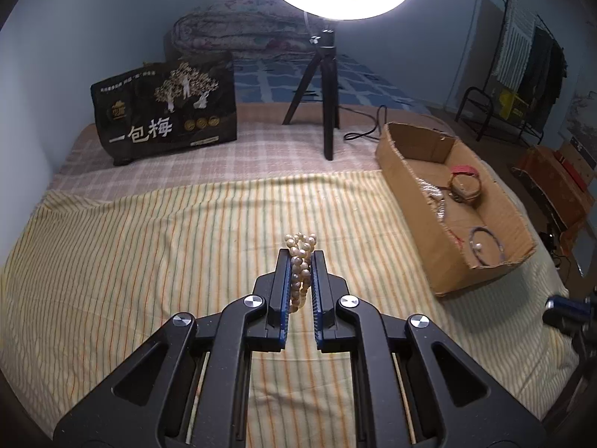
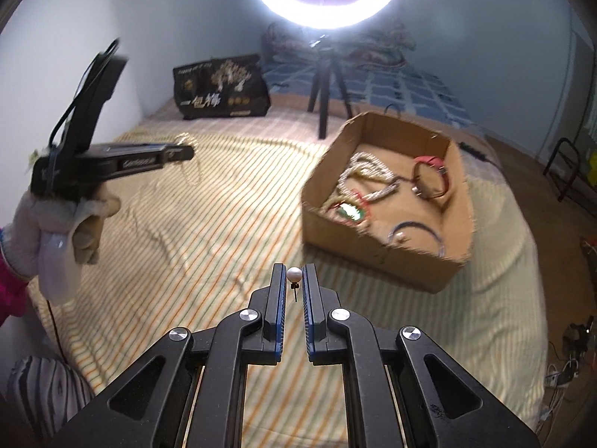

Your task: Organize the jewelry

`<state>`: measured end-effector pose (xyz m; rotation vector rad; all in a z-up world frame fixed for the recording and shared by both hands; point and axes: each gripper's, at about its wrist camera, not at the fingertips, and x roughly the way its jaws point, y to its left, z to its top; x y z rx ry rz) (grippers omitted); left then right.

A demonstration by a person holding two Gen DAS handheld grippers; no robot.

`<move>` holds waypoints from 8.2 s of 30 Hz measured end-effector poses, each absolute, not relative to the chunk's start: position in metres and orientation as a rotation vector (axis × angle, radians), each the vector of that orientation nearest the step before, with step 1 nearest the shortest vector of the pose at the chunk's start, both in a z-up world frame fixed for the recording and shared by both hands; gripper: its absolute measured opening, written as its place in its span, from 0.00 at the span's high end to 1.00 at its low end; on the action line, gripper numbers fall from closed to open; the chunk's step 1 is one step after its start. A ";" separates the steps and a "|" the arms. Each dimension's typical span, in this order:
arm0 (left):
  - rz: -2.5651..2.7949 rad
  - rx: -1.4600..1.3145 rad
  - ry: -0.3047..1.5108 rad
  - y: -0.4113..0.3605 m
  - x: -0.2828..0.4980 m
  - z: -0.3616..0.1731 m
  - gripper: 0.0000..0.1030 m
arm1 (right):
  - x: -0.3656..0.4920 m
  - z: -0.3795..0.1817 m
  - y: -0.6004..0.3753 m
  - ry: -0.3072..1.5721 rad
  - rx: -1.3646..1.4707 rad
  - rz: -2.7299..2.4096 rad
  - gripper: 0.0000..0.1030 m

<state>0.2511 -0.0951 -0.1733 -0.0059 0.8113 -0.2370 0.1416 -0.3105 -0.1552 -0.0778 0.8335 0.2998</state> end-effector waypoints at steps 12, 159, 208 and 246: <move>-0.346 0.013 0.775 -0.143 0.243 -0.151 0.92 | 0.162 -0.134 -0.364 0.779 -0.024 0.202 0.93; -0.427 0.182 0.490 -0.173 0.145 -0.039 0.22 | 0.127 -0.012 -0.353 0.527 -0.003 0.043 0.20; -0.354 0.124 0.534 -0.134 0.105 -0.043 0.00 | 0.089 -0.056 -0.343 0.581 -0.030 -0.085 0.16; -0.366 0.127 0.545 -0.138 0.105 -0.044 0.00 | 0.089 -0.059 -0.347 0.592 -0.005 -0.075 0.16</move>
